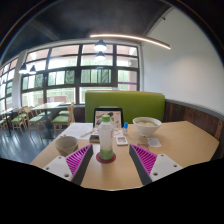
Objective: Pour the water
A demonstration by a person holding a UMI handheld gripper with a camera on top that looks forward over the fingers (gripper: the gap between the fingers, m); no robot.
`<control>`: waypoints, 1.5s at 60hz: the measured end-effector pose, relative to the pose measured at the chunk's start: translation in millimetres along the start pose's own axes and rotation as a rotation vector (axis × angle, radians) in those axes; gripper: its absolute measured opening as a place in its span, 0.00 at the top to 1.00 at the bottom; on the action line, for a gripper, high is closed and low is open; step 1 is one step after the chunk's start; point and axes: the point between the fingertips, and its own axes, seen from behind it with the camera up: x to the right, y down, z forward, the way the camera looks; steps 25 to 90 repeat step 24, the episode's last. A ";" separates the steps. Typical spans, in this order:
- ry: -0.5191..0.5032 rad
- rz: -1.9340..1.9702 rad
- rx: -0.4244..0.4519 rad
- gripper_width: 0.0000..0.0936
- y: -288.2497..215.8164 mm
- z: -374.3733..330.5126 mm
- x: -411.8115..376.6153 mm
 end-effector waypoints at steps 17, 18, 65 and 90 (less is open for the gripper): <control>-0.081 -0.004 0.053 0.11 -1.5 -97.2 -17.1; -0.086 -0.004 0.054 0.12 -0.5 -99.7 -18.4; -0.114 -0.001 0.088 0.12 -0.1 -114.4 -22.7; -0.114 -0.001 0.088 0.12 -0.1 -114.4 -22.7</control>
